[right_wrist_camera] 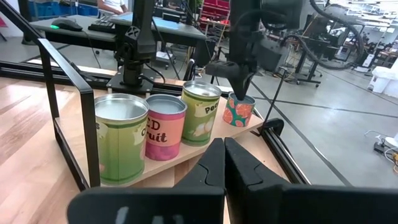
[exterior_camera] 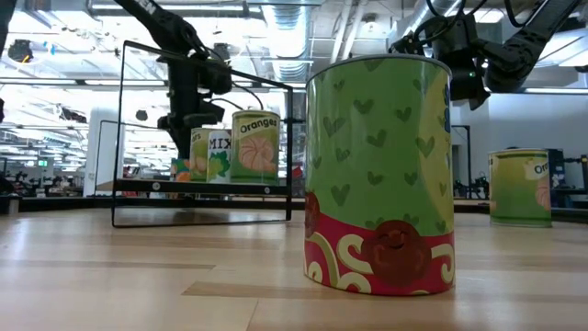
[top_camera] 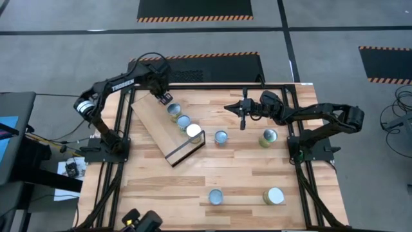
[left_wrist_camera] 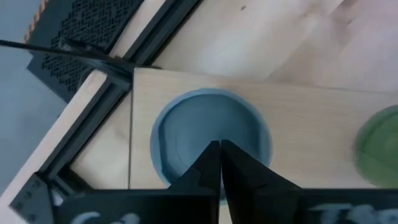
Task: Pick and place cans onto a shelf
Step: Adjust the small canned oranges on the shelf
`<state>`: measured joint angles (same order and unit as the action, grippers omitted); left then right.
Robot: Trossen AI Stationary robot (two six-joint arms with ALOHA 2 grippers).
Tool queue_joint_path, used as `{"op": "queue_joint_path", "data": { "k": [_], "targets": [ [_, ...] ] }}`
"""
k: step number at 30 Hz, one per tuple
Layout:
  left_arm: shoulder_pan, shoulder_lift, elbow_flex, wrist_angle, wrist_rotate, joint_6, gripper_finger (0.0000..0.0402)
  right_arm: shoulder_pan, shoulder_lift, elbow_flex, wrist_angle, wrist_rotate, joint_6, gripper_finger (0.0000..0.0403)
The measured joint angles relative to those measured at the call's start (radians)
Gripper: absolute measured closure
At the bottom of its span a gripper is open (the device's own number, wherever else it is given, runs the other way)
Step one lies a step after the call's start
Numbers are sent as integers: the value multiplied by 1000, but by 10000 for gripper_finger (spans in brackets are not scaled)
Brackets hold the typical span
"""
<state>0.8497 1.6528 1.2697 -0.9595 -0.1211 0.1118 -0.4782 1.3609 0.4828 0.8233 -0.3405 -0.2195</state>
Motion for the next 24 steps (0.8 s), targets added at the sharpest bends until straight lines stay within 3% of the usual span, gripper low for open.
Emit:
{"op": "queue_joint_path", "data": {
  "k": [12,17,24],
  "targets": [
    [-32,8,2,-13,54,1,402,0,0,0,-1,0,-14,390],
    [-38,9,2,-20,143,-2,401,0,0,0,-1,0,-14,390],
    [-53,12,-2,-29,132,-8,401,0,0,0,-1,0,-15,390]
  ]
}}
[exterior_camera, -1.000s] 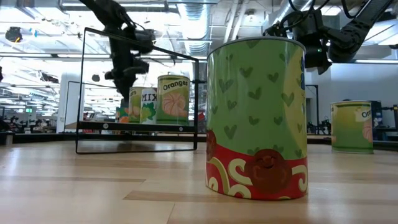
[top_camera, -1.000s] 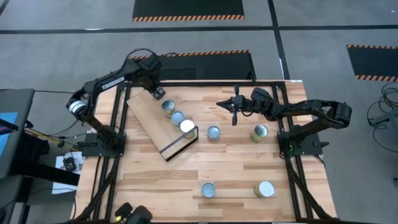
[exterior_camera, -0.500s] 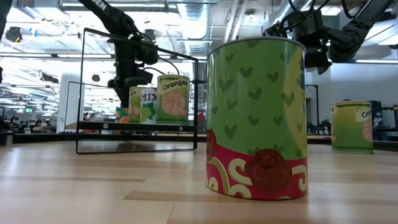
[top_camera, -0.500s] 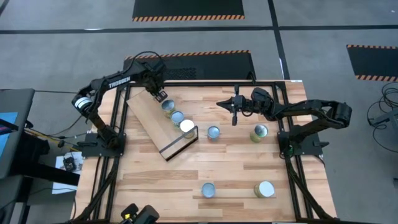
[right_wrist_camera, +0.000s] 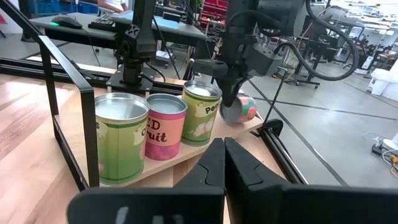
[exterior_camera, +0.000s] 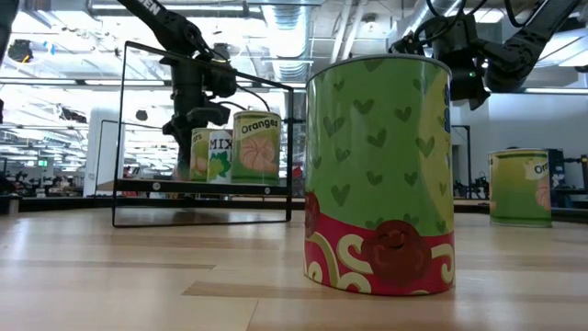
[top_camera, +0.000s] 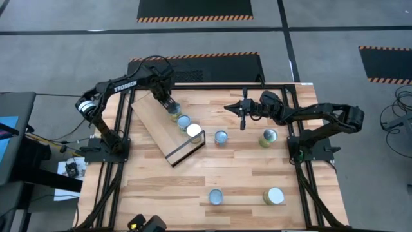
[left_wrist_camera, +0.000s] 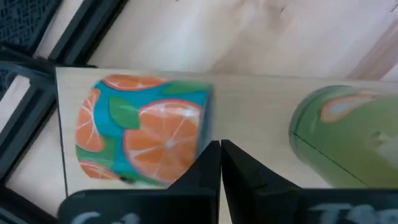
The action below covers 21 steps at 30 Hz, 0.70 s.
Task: Pick and place cans onto a shelf
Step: Adjust the small canned oranges on the shelf
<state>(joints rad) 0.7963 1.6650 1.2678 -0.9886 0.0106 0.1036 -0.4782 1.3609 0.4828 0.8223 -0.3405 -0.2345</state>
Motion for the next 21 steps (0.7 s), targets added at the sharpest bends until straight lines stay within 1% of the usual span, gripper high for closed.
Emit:
{"op": "queue_joint_path", "data": {
  "k": [4,10,13,17,19,21],
  "targets": [
    [0,0,0,-2,-25,0,401,0,0,0,0,0,-1,390],
    [-8,-1,0,-2,-35,8,401,0,0,0,0,0,-2,390],
    [-27,-6,11,-10,-53,9,400,0,0,0,0,0,-2,390],
    [-76,-32,52,-36,-85,13,384,0,0,0,0,0,-2,390],
    [-107,-51,69,-42,-127,10,374,0,0,0,0,0,-2,390],
    [-132,-64,75,-46,-212,3,362,0,0,0,0,0,-2,391]
  ]
}}
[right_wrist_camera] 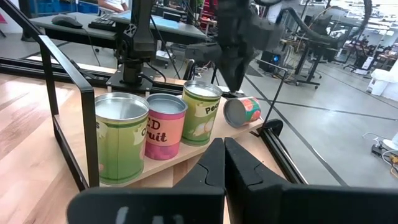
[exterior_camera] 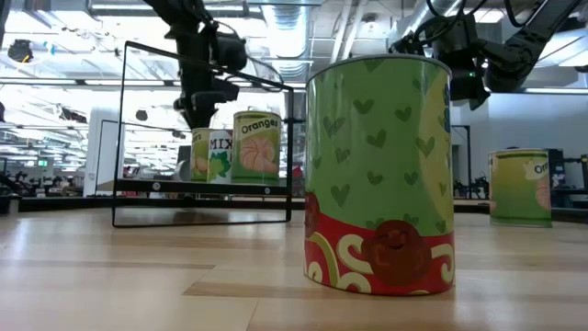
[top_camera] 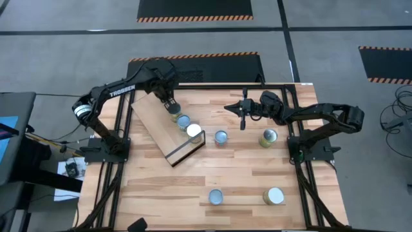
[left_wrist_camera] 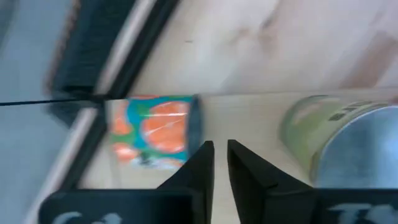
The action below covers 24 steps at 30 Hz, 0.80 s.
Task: Pick and place cans onto a shelf
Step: Adjust the small canned oranges on the shelf
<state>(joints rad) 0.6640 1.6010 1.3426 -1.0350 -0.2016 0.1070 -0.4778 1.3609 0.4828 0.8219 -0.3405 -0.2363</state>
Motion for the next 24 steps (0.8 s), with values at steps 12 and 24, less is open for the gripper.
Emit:
{"op": "queue_joint_path", "data": {
  "k": [12,24],
  "targets": [
    [10,52,-6,40,-157,65,253,1,0,0,-3,0,0,391],
    [55,-11,-6,95,-160,89,280,0,0,0,-11,0,0,391]
  ]
}}
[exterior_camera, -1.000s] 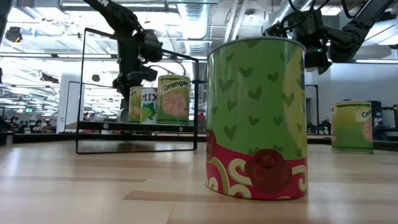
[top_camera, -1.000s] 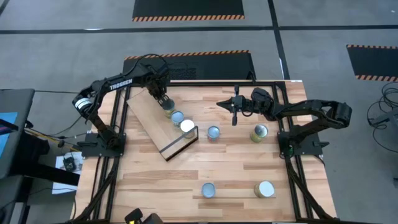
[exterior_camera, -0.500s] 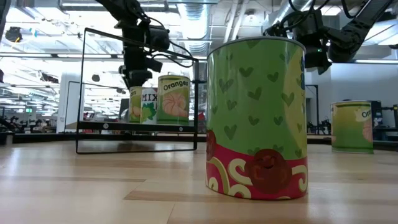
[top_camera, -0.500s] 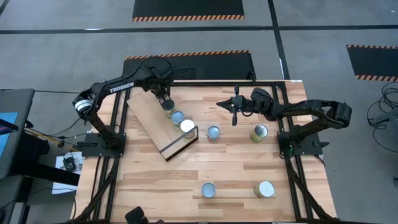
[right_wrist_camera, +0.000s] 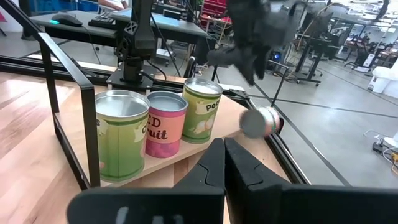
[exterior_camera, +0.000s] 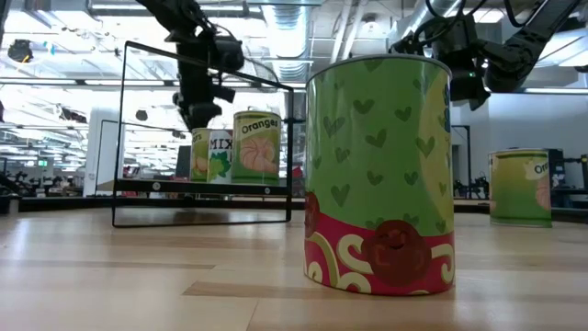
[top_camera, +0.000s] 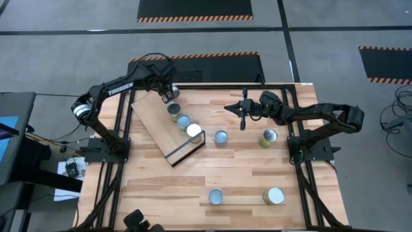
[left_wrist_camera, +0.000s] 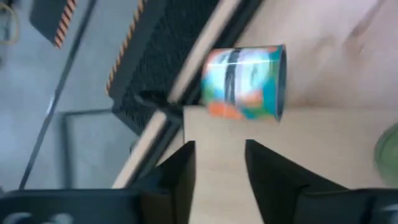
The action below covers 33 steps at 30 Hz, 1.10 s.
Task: Pick and place cans onto a shelf
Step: Adjust the small canned oranges on the shelf
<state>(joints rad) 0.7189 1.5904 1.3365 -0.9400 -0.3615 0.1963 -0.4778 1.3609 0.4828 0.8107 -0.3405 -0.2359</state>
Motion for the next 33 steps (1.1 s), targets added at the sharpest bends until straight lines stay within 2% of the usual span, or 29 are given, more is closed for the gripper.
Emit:
{"op": "queue_joint_path", "data": {
  "k": [4,7,10,16,21,24,28,33],
  "targets": [
    [0,-62,0,67,33,3,341,-5,0,0,-8,0,0,391],
    [-2,-92,0,102,94,2,385,-15,0,0,-13,1,4,391],
    [-11,-124,-16,192,162,2,396,-31,0,0,-14,1,24,391],
    [-22,-228,-232,558,264,-22,401,-75,0,26,-64,2,34,391],
    [-42,-313,-452,855,295,-86,400,-113,17,148,-271,3,35,391],
    [-55,-355,-577,1000,304,-133,401,-121,74,231,-414,19,100,386],
    [-78,-390,-719,1169,303,-179,401,-123,165,330,-634,112,131,348],
    [-87,-414,-845,1319,304,-193,401,-81,234,419,-876,329,114,249]
  ]
}}
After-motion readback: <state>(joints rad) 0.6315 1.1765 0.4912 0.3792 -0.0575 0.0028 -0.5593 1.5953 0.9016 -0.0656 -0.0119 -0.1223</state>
